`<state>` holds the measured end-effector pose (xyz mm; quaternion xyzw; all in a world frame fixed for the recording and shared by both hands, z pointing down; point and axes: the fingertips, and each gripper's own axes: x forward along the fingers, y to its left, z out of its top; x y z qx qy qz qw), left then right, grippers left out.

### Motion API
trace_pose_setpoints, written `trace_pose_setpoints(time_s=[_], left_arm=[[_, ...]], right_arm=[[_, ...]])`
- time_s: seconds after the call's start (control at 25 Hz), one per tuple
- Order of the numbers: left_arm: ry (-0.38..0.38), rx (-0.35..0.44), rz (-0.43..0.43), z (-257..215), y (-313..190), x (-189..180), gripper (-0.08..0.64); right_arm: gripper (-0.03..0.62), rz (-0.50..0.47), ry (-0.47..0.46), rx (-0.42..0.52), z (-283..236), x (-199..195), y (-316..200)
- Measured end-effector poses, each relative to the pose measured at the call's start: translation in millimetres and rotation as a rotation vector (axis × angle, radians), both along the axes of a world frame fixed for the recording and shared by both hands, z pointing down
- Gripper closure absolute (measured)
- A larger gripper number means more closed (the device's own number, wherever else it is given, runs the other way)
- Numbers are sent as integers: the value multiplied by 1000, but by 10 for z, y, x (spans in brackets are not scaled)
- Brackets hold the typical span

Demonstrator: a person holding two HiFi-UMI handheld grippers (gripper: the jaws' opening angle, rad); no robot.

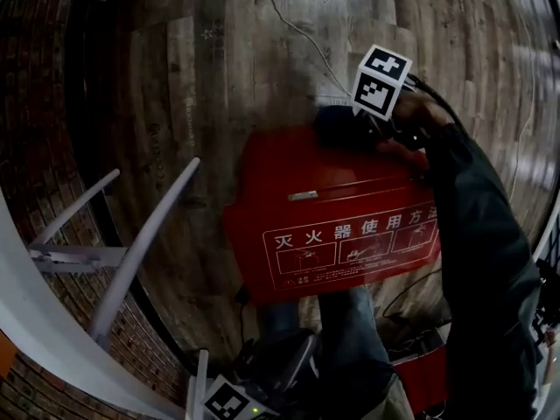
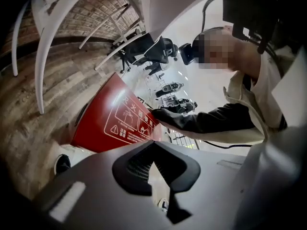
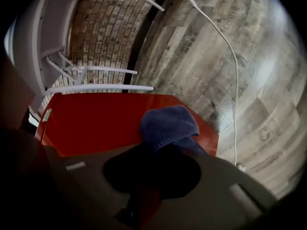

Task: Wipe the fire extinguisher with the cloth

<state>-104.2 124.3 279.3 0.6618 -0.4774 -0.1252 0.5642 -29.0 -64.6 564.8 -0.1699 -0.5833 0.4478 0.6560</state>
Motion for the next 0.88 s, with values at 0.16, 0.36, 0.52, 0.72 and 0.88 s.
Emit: trace_pose_setpoints(time_s=[0.16, 0.36, 0.52, 0.72, 0.88], left_arm=[[-89, -6, -9, -30, -219, -183, 561], [-161, -1, -23, -56, -618, -223, 561], [-155, 17, -18, -45, -856, -9, 561], [-116, -1, -10, 94, -765, 243, 561], [-147, -47, -8, 222, -625, 296, 561]], right_arm=[[526, -172, -146, 56, -522, -237, 123], [526, -191, -368, -30, -1218, -798, 354], [526, -148, -470, -59, -1380, -1122, 515], [526, -129, -493, -71, -1617, -634, 312], [526, -35, -598, 12, -2132, -67, 57]])
